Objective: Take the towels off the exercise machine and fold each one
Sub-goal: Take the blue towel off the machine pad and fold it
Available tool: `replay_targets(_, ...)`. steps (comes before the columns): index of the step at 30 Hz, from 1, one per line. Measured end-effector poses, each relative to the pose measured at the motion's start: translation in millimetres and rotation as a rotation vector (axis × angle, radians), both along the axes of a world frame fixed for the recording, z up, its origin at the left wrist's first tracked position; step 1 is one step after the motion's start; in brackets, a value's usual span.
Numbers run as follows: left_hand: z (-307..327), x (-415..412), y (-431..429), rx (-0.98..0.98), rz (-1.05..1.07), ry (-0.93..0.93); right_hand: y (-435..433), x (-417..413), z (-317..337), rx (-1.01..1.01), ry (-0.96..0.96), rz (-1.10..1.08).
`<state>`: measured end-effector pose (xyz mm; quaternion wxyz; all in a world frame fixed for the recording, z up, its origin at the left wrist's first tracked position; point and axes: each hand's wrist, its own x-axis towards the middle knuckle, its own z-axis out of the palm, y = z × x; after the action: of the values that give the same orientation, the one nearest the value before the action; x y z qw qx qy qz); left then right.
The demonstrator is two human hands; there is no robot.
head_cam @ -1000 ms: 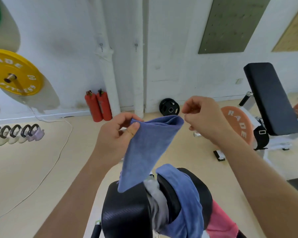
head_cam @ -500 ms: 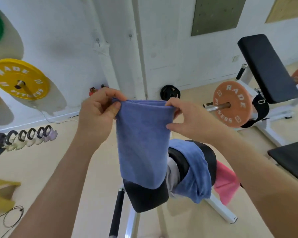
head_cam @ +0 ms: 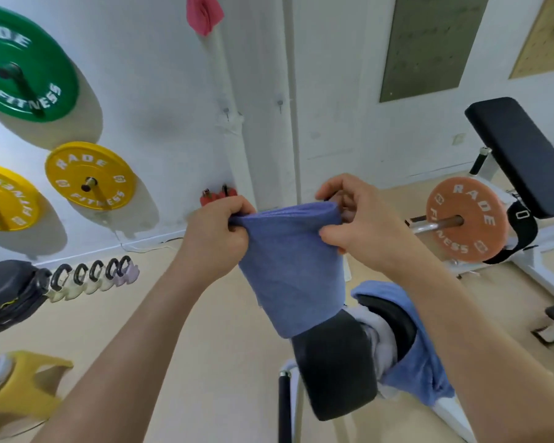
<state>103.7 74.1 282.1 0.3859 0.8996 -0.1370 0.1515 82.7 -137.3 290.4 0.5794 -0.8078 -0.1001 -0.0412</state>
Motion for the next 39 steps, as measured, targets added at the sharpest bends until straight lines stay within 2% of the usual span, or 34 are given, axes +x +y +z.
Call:
replay_targets(3,-9,4,48,-0.053,-0.042,0.094,52,2,-10,-0.015,0.176,0.055)
replay_targets(6,-15,5,91,-0.073,-0.068,0.304,101,5,-22,0.077,0.379,0.032)
replay_targets(10,-13,11,143,-0.139,-0.452,0.736,134,7,-36,0.347,0.570,0.067)
replay_targets(11,-14,15,150,-0.110,-0.535,0.786,137,7,-39,0.417,0.596,0.079)
replay_targets(12,-18,19,155,-0.076,-0.566,0.793,139,9,-42,0.469,0.619,0.083)
replay_targets(14,-30,31,154,-0.013,-0.496,0.722,139,15,-51,0.484,0.648,0.051)
replay_targets(17,-51,51,141,0.023,-0.337,0.594,131,30,-66,0.308,0.601,-0.109)
replay_targets(19,-59,59,125,0.012,-0.301,0.527,122,42,-73,0.234,0.488,-0.221)
replay_targets(24,-52,75,68,-0.096,-0.327,0.279,79,69,-77,0.211,0.211,-0.400)
replay_targets(26,-62,82,47,-0.112,-0.339,0.233,50,68,-88,0.122,0.184,-0.457)
replay_targets(29,-107,79,13,-0.054,-0.392,0.231,9,49,-133,0.078,0.248,-0.505)
replay_targets(31,-154,65,-13,0.070,-0.469,0.280,-10,31,-180,0.086,0.393,-0.526)
replay_targets(34,-240,34,-47,0.301,-0.610,0.484,-31,1,-257,0.214,0.785,-0.566)
replay_targets(36,-291,8,-60,0.444,-0.696,0.550,-42,-20,-299,0.272,1.044,-0.672)
replay_targets(39,-338,-25,-65,0.595,-0.867,0.663,-52,-44,-337,0.299,1.200,-0.811)
